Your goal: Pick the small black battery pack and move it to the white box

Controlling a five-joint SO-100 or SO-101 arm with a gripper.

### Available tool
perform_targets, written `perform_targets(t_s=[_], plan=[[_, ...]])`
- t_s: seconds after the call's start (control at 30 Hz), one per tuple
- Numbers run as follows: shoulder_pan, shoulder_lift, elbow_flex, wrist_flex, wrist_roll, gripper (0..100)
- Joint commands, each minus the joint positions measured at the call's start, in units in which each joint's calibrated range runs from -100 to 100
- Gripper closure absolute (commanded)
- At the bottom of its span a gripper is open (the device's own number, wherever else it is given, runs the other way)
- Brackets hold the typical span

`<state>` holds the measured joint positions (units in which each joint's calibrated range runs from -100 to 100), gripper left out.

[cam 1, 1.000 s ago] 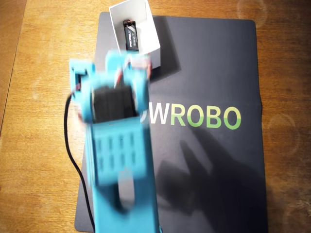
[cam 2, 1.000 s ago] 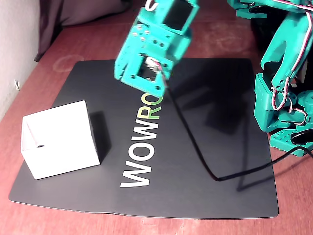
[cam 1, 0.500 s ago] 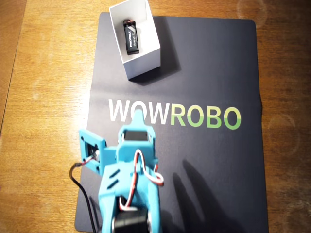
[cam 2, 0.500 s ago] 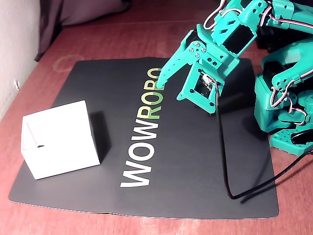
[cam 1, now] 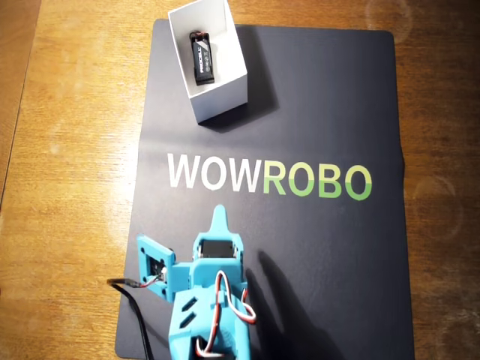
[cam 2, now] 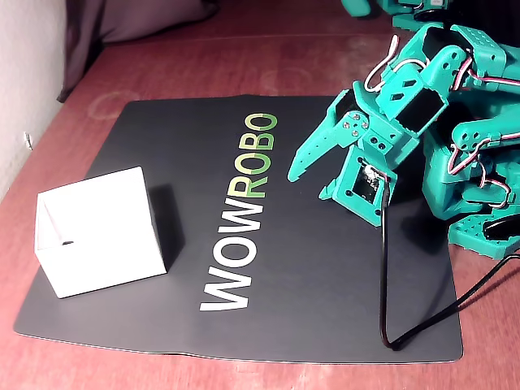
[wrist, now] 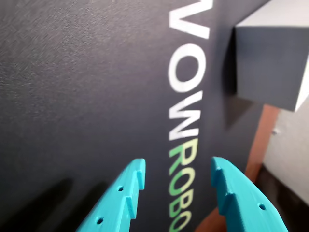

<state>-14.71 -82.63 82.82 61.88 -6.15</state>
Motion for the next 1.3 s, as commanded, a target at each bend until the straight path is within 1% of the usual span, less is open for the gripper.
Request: perform_targets(t_s=[0.0,0.07,0.2,0.3,0.6,0.73,0.9,1.0,1.27], plan=[[0.5,-5.7,1.8,-0.4,0.4,85],[0.6,-8.6,4.4,-0.2,0.4,85],[0.6,-12.5,5.4,6.1,0.5,85],[0.7,-13.6,6.7,8.5,0.5,85],[1.7,-13.7,9.0,8.7,0.5,85],[1.7,-13.8,9.0,8.7,0.5,91],[1.7,-13.8,9.0,8.7,0.5,93],[1.7,-13.8,9.0,8.7,0.5,99],[1.0,-13.8,9.0,8.7,0.5,99]])
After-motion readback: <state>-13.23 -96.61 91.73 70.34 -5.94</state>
